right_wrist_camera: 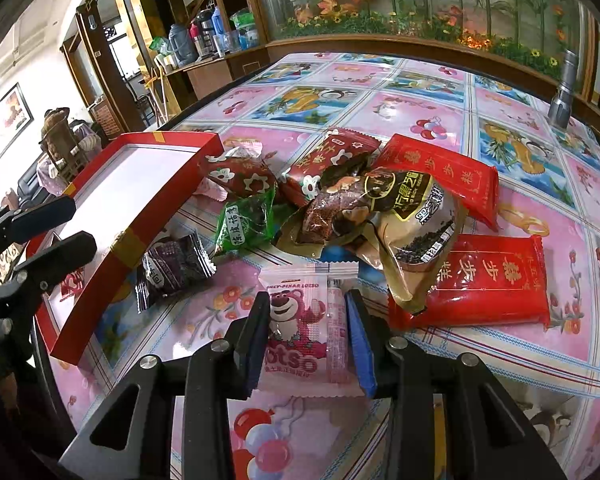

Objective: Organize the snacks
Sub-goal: 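Lift the purple packet with the left tool while the right tool lifts the Lotso packet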

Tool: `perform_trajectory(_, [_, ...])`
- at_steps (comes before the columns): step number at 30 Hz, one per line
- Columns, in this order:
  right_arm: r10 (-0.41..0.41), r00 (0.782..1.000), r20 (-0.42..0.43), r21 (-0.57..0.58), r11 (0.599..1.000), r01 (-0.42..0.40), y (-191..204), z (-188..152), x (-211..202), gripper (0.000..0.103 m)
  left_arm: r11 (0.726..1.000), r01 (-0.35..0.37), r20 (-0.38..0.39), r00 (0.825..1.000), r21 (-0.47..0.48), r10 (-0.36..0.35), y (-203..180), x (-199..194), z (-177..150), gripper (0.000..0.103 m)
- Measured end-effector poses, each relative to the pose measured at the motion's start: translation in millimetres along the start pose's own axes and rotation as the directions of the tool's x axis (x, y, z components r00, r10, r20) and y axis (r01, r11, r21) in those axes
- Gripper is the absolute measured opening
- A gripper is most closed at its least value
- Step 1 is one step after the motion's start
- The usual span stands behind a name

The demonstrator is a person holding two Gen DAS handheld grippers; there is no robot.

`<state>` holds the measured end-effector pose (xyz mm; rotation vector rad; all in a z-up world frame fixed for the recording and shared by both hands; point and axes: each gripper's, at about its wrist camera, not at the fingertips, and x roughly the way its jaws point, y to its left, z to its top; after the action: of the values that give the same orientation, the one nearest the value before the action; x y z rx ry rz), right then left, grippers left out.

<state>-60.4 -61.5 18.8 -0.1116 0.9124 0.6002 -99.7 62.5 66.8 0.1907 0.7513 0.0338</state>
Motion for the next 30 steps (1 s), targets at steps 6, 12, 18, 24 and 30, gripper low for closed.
perform_trajectory(6, [-0.002,1.000,0.001,-0.003,1.000,0.002,-0.8,0.0,0.8,0.039,1.000,0.014,-0.015,1.000,-0.027,-0.014,6.3,5.1,-0.5,0.045])
perform_trajectory(12, [-0.012,1.000,-0.003,-0.020,1.000,0.012,0.3,-0.7,0.4,0.039,0.996,0.041,-0.085,0.996,0.075,-0.034,-6.2,21.8,-4.7,0.045])
perform_trajectory(18, [-0.018,1.000,-0.011,-0.014,1.000,0.018,-4.9,-4.0,-3.7,0.039,0.995,0.068,-0.132,0.990,0.075,-0.058,-7.0,35.7,-0.3,0.045])
perform_trajectory(24, [-0.027,1.000,-0.008,0.039,0.999,0.027,-22.1,-10.5,-14.0,0.039,0.981,0.109,-0.180,0.980,0.162,-0.079,-28.0,51.6,6.8,0.047])
perform_trajectory(30, [-0.033,0.999,-0.008,0.055,0.998,0.033,-27.3,-10.4,-15.9,0.039,0.978,0.168,-0.247,0.960,0.122,-0.133,-28.0,74.7,4.8,0.049])
